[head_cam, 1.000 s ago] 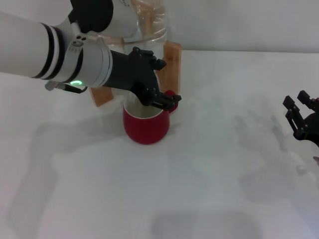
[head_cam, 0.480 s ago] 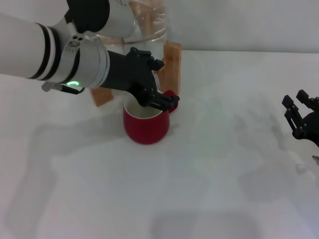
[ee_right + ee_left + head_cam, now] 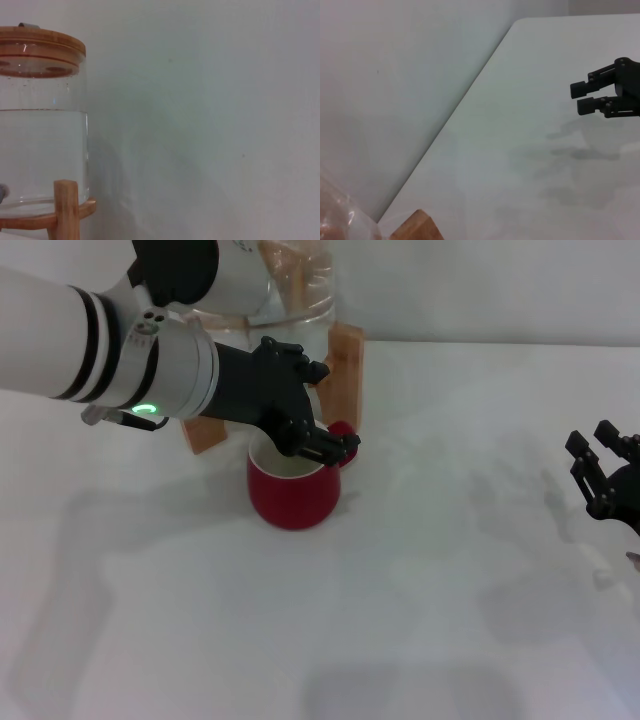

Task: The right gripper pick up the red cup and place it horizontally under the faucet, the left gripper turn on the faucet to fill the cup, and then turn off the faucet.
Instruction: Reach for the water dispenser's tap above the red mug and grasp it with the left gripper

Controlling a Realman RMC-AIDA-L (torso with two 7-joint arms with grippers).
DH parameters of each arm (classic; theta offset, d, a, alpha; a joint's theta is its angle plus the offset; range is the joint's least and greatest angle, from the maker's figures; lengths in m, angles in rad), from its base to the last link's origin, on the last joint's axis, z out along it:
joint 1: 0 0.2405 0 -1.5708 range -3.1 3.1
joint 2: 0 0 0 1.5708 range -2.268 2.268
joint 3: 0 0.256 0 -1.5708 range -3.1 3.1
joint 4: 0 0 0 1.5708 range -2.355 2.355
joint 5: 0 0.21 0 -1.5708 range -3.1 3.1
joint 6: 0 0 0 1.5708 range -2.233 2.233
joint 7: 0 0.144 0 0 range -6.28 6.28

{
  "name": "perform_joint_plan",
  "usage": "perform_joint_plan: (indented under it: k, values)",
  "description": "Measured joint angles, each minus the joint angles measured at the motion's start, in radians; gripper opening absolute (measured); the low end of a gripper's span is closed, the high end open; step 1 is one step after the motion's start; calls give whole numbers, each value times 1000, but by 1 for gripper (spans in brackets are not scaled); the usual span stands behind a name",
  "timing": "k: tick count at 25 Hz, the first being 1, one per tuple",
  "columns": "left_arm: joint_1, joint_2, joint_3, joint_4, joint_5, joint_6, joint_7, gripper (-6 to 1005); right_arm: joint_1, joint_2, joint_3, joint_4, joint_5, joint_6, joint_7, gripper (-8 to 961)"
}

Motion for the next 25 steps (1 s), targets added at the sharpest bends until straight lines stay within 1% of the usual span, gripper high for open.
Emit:
perform_joint_plan:
  k: [5, 8, 11, 13, 17, 22, 25]
  values:
    - [-2, 0, 1, 4, -2, 4, 4, 875, 0, 0, 0, 0, 0, 0, 0, 332]
    - [-6, -1, 7, 18, -8, 31, 10, 875, 1, 0, 0, 0, 0, 0, 0, 332]
    - [-7, -2, 10, 27, -22, 52, 15, 875, 2, 0, 0, 0, 0, -1, 0, 332]
    - [3, -2, 11, 35, -51, 68, 22, 875, -1, 0, 0, 0, 0, -4, 0, 332]
    - [64, -3, 19, 63, -96, 118, 33, 876, -5, 0, 2, 1, 0, -7, 0, 332]
    - [178, -4, 58, 131, -141, 193, 40, 876, -2, 0, 1, 1, 0, -8, 0, 332]
    - [235, -5, 81, 166, -158, 223, 41, 876, 1, 0, 0, 2, 0, -8, 0, 332]
